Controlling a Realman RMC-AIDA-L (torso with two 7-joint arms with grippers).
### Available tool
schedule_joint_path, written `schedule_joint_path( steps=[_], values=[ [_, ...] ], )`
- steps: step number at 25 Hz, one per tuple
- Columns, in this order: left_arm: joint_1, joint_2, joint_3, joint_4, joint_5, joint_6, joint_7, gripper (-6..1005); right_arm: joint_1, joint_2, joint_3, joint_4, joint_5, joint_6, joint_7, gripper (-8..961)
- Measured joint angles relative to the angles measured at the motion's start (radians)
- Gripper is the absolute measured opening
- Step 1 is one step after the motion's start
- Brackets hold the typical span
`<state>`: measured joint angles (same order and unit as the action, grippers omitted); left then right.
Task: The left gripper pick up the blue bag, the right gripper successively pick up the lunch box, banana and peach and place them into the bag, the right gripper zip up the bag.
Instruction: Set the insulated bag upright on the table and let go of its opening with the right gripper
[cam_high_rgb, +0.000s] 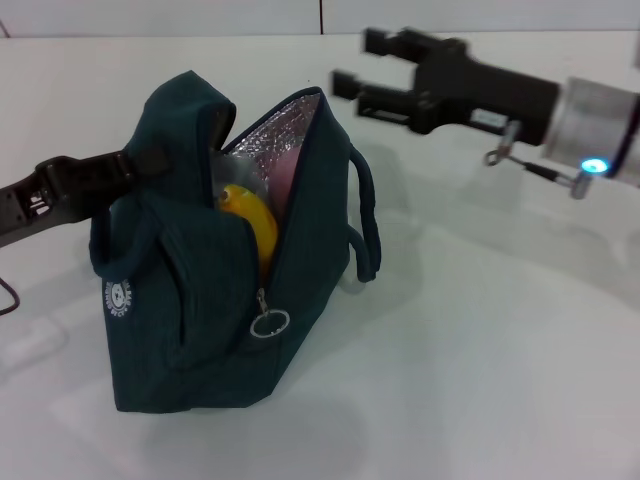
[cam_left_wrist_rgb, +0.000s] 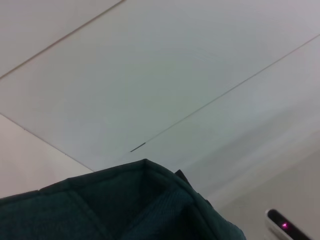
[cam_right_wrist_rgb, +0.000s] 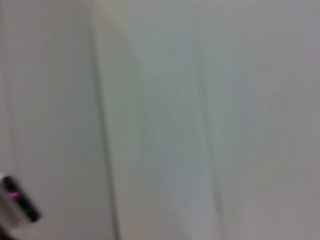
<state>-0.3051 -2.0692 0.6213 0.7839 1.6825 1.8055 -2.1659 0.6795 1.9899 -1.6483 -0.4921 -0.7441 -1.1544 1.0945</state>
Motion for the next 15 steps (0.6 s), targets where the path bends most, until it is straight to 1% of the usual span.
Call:
schedule_joint_path(
  steps=[4, 8, 11, 12, 13, 14, 15],
  values=[
    [0.001, 0.000, 0.000, 0.000, 0.000, 0.000, 0.000, 47, -0.045, -0.022, 0.051, 0.021, -0.001, 0.001, 0.002, 750],
    [0.001, 0.000, 0.000, 0.000, 0.000, -0.001, 0.000, 47, -0.060, -0.035, 0.056, 0.063, -0.017, 0.007, 0.000, 749],
    [0.001, 0.000, 0.000, 0.000, 0.000, -0.002, 0.000, 47, -0.058, -0.033, 0.057, 0.087, -0.071, 0.042, 0.000, 749],
    [0.001, 0.000, 0.000, 0.000, 0.000, -0.003, 0.000, 47, -0.057, -0.028, 0.057, 0.088, -0.093, 0.062, 0.001, 749],
    [0.001, 0.000, 0.000, 0.000, 0.000, -0.003, 0.000, 47, -0.053, -0.015, 0.056, 0.085, -0.152, 0.106, 0.005, 749],
    [0.001, 0.000, 0.000, 0.000, 0.000, -0.003, 0.000, 47, -0.053, -0.015, 0.056, 0.085, -0.152, 0.106, 0.005, 748],
    [0.001, 0.000, -0.001, 0.000, 0.000, -0.003, 0.000, 47, -0.050, -0.006, 0.056, 0.082, -0.184, 0.120, 0.008, 748]
  ],
)
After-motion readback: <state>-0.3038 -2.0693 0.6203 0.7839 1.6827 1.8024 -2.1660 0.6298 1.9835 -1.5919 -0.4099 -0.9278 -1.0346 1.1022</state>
